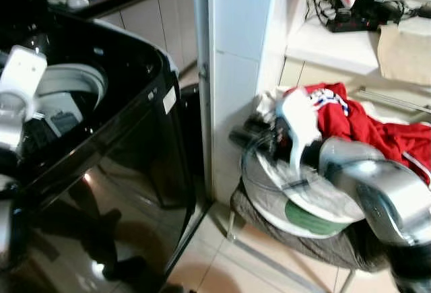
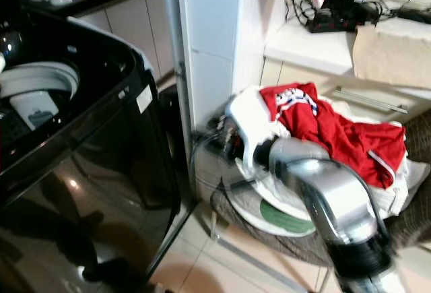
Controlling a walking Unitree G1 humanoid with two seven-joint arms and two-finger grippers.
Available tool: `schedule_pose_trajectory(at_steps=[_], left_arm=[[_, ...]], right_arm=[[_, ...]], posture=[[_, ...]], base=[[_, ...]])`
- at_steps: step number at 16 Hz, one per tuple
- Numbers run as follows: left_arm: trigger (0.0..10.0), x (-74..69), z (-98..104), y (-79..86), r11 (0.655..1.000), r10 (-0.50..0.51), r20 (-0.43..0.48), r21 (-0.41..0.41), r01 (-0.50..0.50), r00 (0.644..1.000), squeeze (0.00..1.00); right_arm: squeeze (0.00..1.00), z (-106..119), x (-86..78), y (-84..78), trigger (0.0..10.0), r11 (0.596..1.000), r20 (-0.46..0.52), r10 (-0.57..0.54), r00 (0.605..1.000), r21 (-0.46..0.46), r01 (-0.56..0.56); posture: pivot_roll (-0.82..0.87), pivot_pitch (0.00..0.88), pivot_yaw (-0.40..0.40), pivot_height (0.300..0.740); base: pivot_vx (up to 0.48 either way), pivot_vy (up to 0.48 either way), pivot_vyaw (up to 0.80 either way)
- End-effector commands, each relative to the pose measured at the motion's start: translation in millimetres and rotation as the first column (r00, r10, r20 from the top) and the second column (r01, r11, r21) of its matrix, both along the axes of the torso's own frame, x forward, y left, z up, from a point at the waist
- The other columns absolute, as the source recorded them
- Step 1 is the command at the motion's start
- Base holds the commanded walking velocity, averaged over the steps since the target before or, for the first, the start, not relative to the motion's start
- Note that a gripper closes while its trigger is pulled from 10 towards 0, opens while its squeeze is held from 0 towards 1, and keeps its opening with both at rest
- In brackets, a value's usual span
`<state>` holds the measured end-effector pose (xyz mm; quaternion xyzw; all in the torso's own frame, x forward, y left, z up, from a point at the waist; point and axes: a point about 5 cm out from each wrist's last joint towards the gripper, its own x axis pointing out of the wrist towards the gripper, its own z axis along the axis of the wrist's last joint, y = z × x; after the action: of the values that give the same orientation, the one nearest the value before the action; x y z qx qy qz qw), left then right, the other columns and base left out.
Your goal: Clothes washing
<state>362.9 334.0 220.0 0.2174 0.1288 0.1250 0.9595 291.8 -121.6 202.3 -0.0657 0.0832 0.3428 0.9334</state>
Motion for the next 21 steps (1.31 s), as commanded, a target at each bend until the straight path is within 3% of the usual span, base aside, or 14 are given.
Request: schedule_pose_trajectory(at_steps=[1, 2, 3, 4, 5, 6, 7, 8, 11, 15, 16, 18, 19, 21], left_arm=[[10.0, 5.5, 21, -9.2, 0.997, -0.059, 0.121, -0.049, 0.066, 0.991, 0.0], [10.0, 11.6, 29, -42.9, 0.959, -0.178, 0.262, -0.168, 0.227, 0.948, 0.0], [10.0, 11.1, 38, -81.0, 0.909, -0.257, 0.412, -0.205, 0.364, 0.874, 0.0], [10.0, 6.5, 41, -110.2, 0.874, -0.311, 0.493, -0.188, 0.449, 0.813, 0.0], [10.0, 0.3, 40, -136.3, 0.813, -0.398, 0.514, -0.185, 0.552, 0.759, 0.0], [10.0, -5.4, 38, -154.2, 0.761, -0.486, 0.513, -0.15, 0.632, 0.707, 0.0], [10.0, -17.6, 30, -183.7, 0.663, -0.619, 0.476, -0.112, 0.74, 0.625, 0.0], [10.0, -27.9, 21, -200.7, 0.613, -0.683, 0.439, -0.09, 0.785, 0.583, 0.0], [10.0, -43.6, 4, -216.7, 0.585, -0.712, 0.401, -0.114, 0.803, 0.576, 0.0], [10.0, -65.3, -11, -227.9, 0.463, -0.811, 0.32, -0.159, 0.872, 0.489, 0.0], [10.0, -73.4, -12, -232.8, 0.42, -0.834, 0.323, -0.156, 0.894, 0.448, 0.0], [10.0, -84.3, -17, -239.2, 0.331, -0.88, 0.29, -0.196, 0.923, 0.377, 0.0], [10.0, -88.9, -18, -241.4, 0.286, -0.899, 0.28, -0.205, 0.936, 0.336, 0.0], [10.0, -95.9, -20, -243.0, 0.233, -0.921, 0.268, -0.207, 0.95, 0.284, 0.0]], right_arm=[[0.0, 9, 9.1, -12.4, 10.0, 0.994, 0.06, -0.111, 0.992, 0.004, 0.111], [0.0, 16, 25.4, -26.7, 10.0, 0.967, 0.114, -0.255, 0.96, 0.043, 0.252], [0.0, 18, 36.5, -42.1, 10.0, 0.933, 0.141, -0.36, 0.922, 0.039, 0.358], [0.71, 18, 42.4, -54.1, 10.0, 0.904, 0.148, -0.425, 0.893, 0.026, 0.426], [1.0, 16, 45.6, -61.9, 10.0, 0.887, 0.15, -0.46, 0.875, 0.028, 0.461], [1.0, 15, 47.6, -66.9, 10.0, 0.875, 0.146, -0.482, 0.864, 0.027, 0.483], [1.0, 13, 50.7, -75.4, 10.0, 0.855, 0.139, -0.517, 0.845, 0.028, 0.518], [1.0, 12, 52.4, -84.2, 10.0, 0.828, 0.131, -0.558, 0.819, 0.03, 0.559], [1.0, 6, 55.0, -98.9, 10.0, 0.785, 0.106, -0.618, 0.779, 0.031, 0.618], [1.0, -11, 57.8, -107.2, 10.0, 0.745, 0.029, -0.667, 0.744, 0.011, 0.667], [0.0, -20, 57.6, -109.3, 10.0, 0.733, -0.01, -0.68, 0.733, -0.037, 0.68], [0.0, -33, 57.7, -108.9, 10.0, 0.731, -0.096, -0.681, 0.726, -0.034, 0.682], [0.0, -43, 57.7, -111.8, 10.0, 0.707, -0.165, -0.7, 0.695, -0.023, 0.707], [0.0, -48, 57.1, -114.1, 10.0, 0.694, -0.204, -0.707, 0.677, -0.015, 0.72]], posture=[[-0.02, 0.0, 0.043, 0.74], [-0.02, 0.0, 0.044, 0.74], [-0.02, 0.0, 0.046, 0.74], [-0.03, 0.0, 0.044, 0.74], [-0.02, 0.0, 0.044, 0.74], [-0.02, 0.0, 0.04, 0.74], [-0.02, 0.0, 0.039, 0.74], [-0.02, 0.0, 0.041, 0.74], [-0.02, 0.0, 0.048, 0.74], [-0.02, 0.0, 0.048, 0.74], [-0.02, 0.0, 0.048, 0.74], [-0.02, 0.0, 0.045, 0.74], [-0.02, 0.0, 0.043, 0.74], [-0.02, 0.0, 0.043, 0.74]], base=[[0.0, 0.0, 0.0], [0.0, 0.0, 0.0], [0.0, 0.0, 0.0], [0.0, 0.0, 0.0], [0.0, 0.0, 0.0], [0.0, 0.0, 0.0], [0.0, 0.0, 0.0], [0.0, 0.0, 0.0], [0.0, 0.0, 0.0], [0.0, 0.0, 0.0], [0.0, 0.0, 0.0], [0.0, 0.0, 0.0], [0.0, 0.0, 0.0], [0.0, 0.0, 0.0]])
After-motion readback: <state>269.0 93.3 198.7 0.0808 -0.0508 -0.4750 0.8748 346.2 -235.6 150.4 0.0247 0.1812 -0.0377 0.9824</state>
